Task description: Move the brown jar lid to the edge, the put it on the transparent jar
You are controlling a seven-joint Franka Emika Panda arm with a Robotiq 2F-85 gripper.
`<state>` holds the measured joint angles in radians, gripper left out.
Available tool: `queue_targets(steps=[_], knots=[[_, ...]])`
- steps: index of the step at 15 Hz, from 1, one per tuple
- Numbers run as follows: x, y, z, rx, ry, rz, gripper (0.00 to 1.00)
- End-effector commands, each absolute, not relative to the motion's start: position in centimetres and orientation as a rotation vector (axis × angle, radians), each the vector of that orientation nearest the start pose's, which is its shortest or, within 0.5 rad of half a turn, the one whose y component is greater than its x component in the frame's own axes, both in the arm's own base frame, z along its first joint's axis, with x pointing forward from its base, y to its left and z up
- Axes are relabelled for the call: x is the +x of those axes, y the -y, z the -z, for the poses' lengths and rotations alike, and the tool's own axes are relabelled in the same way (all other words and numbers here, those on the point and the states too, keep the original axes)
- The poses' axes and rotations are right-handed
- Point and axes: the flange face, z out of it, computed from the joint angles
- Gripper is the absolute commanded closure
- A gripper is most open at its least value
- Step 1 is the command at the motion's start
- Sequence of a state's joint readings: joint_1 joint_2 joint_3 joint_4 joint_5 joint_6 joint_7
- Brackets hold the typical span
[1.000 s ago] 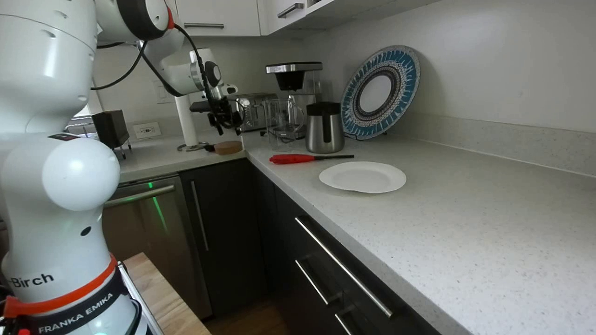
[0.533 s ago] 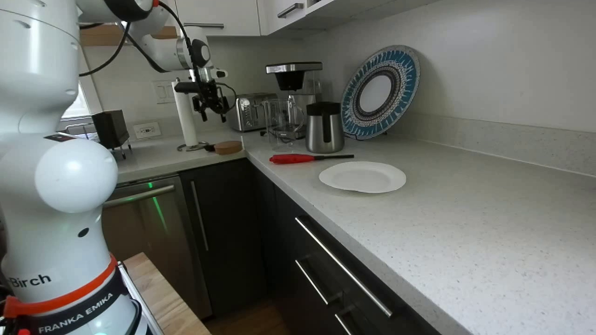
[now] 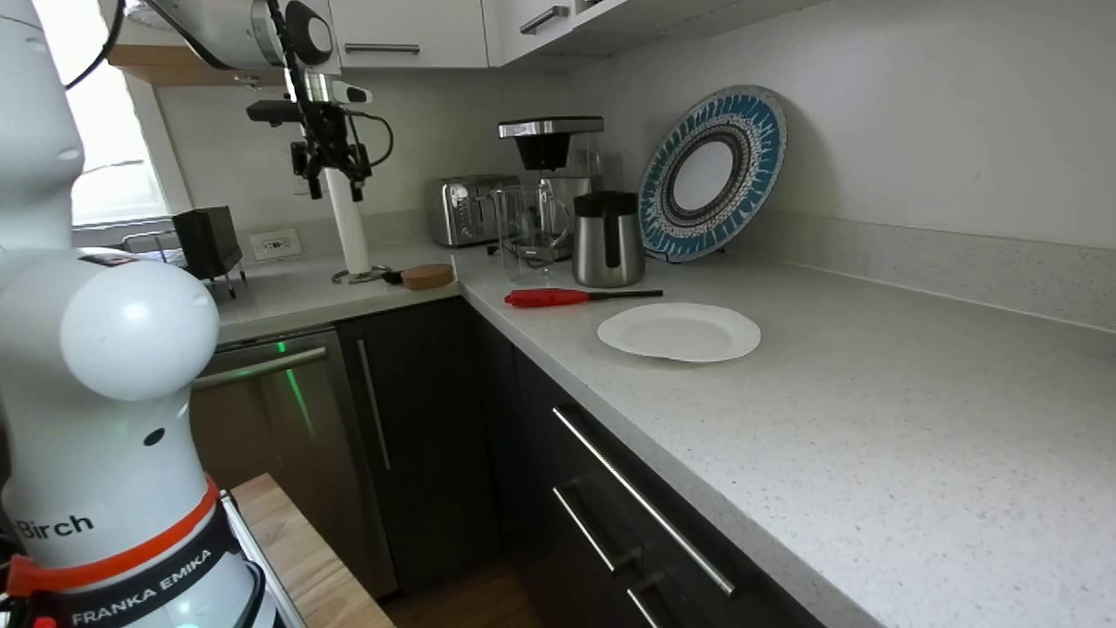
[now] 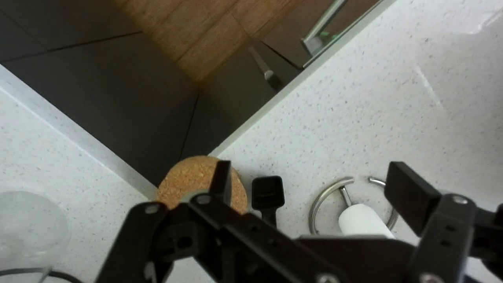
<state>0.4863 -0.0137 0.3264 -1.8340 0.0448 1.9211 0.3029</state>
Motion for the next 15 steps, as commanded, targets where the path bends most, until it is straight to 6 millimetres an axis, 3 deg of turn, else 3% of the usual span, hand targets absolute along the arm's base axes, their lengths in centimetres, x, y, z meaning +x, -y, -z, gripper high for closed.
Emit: queue_targets(steps=[1, 6, 9, 10, 12, 15], knots=[[33.9, -36.2, -55.1, -3.005, 0.666, 0.108, 0.0], [30.2, -29.0, -55.9, -3.082, 0.52, 0.198, 0.0], [29.9, -24.7, -53.9, -3.044, 0.269, 0.263, 0.0], [31.1, -27.8, -56.0, -3.075, 0.419, 0.232, 0.0], [30.7, -25.6, -54.8, -3.068, 0.337, 0.247, 0.0], [30.4, -24.9, -54.3, -3.066, 0.31, 0.255, 0.0]])
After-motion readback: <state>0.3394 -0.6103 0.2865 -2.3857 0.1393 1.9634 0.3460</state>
